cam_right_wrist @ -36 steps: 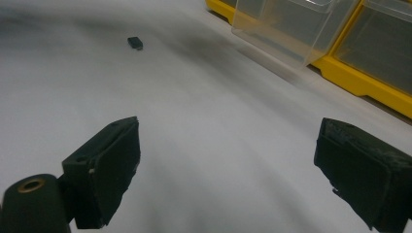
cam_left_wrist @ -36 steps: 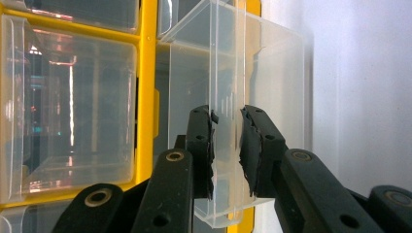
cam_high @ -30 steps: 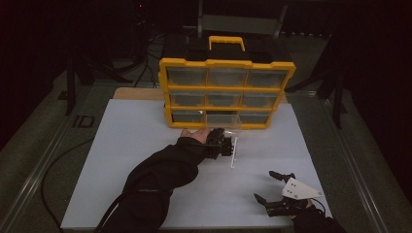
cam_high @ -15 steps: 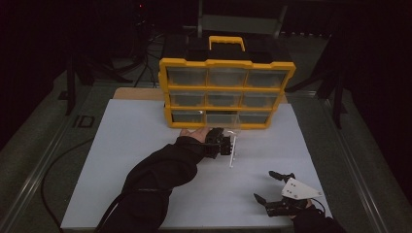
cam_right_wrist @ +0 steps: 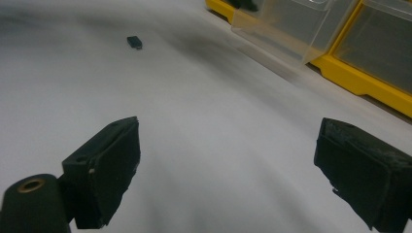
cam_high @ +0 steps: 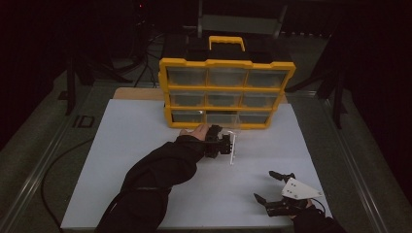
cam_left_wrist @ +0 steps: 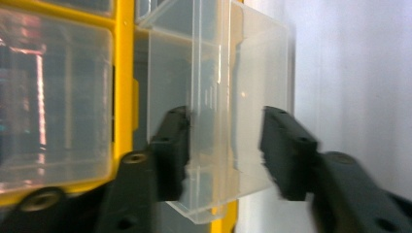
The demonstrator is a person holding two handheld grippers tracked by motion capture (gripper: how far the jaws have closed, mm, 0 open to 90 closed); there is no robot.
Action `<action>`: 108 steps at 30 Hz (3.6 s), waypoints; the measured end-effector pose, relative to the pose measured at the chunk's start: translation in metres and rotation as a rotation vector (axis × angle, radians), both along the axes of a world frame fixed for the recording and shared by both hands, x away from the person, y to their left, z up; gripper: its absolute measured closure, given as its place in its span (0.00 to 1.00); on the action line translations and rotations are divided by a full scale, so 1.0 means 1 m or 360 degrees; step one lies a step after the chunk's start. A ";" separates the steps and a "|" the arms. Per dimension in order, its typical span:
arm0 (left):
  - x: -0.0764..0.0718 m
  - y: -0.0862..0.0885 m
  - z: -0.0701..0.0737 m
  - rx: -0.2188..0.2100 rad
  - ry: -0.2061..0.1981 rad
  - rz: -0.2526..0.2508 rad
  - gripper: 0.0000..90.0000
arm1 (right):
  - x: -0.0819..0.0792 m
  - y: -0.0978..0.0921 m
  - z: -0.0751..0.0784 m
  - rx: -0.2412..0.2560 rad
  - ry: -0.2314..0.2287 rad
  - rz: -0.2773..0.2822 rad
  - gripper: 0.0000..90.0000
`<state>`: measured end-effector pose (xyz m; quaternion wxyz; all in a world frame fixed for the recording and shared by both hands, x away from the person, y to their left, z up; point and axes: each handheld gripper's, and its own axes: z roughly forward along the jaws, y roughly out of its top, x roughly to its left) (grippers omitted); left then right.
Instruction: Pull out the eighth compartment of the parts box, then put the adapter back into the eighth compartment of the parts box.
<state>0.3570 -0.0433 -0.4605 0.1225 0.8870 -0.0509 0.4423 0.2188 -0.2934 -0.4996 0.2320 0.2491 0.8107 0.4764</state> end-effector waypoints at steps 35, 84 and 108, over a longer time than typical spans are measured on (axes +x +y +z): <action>0.014 0.042 0.043 -0.0823 0.0816 -0.0006 0.00 | 0.000 0.000 0.000 -0.0004 -0.0001 -0.0005 0.11; -0.011 0.121 0.048 -0.1179 0.1062 -0.0065 0.00 | -0.001 0.001 0.001 -0.0006 -0.0003 -0.0006 0.11; -0.022 0.141 0.025 -0.1247 0.1167 -0.0029 0.01 | 0.000 0.002 0.000 -0.0013 0.0000 -0.0007 0.11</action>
